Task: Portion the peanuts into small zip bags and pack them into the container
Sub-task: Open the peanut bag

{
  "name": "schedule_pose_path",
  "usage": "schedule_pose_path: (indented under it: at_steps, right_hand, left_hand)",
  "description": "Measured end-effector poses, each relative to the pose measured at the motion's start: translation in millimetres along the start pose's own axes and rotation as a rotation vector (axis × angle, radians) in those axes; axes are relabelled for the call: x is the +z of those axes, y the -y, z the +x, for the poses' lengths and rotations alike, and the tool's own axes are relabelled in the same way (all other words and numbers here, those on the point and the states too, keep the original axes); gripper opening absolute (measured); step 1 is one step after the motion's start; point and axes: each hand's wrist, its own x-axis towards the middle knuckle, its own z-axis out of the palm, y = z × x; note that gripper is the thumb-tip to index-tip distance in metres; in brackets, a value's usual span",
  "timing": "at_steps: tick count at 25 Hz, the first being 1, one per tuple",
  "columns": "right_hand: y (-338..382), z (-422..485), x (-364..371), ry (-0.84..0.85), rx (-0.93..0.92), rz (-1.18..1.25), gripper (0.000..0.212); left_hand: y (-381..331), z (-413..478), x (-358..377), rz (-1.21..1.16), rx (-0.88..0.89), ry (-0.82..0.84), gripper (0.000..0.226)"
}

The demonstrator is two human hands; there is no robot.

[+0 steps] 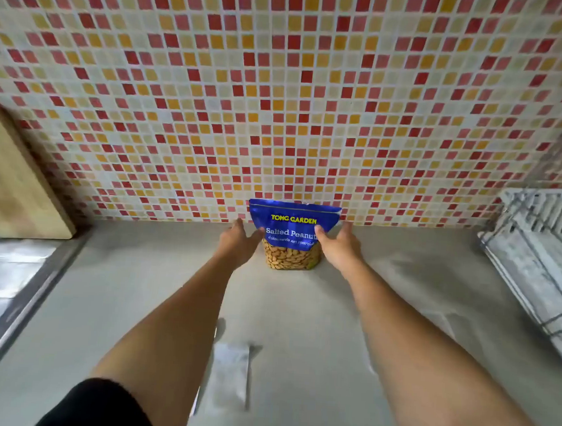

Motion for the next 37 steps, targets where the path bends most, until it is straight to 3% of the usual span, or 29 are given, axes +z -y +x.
schedule_pose_path:
  at_steps: [7, 13, 18, 28, 30, 33, 36, 37]
  right_hand:
    - [-25.7, 40.9, 28.5, 0.021, 0.064, 0.266, 0.04]
    - [-24.7, 9.5, 5.2, 0.04, 0.006, 0.402, 0.029]
    - [-47.9, -38.0, -25.2, 0.181, -0.037, 0.378, 0.02]
    - [-95.0, -101.0, -27.5, 0.363, 0.03, 0.313, 0.026]
    - [-97.6, -103.4, -24.9, 0.333, 0.007, 0.292, 0.028]
    - [-95.8, -111.4, -29.0, 0.139, -0.106, -0.027, 0.045]
    - [-79.5, -130.6, -28.8, 0.008, -0.207, -0.117, 0.037]
    - [-71.6, -137.2, -27.2, 0.009, -0.234, -0.137, 0.037]
  left_hand:
    - [21.0, 54.9, 25.6, -0.493, 0.023, 0.121, 0.045]
    - [36.7, 33.0, 20.5, -0.35, 0.089, 0.097, 0.063]
    - [27.9, -65.0, 5.5, -0.257, 0.171, 0.09, 0.038]
    - [64.4, -180.3, 37.4, -0.2, 0.123, 0.048, 0.03]
    - [63.0, -184.3, 33.1, -0.173, 0.12, 0.023, 0.029]
    - [56.8, -180.3, 11.6, -0.034, 0.193, -0.043, 0.042]
    - [37.1, -161.5, -12.9, -0.431, 0.117, 0.164, 0.052]
    - [28.9, -155.8, -17.3, -0.431, 0.125, 0.268, 0.049]
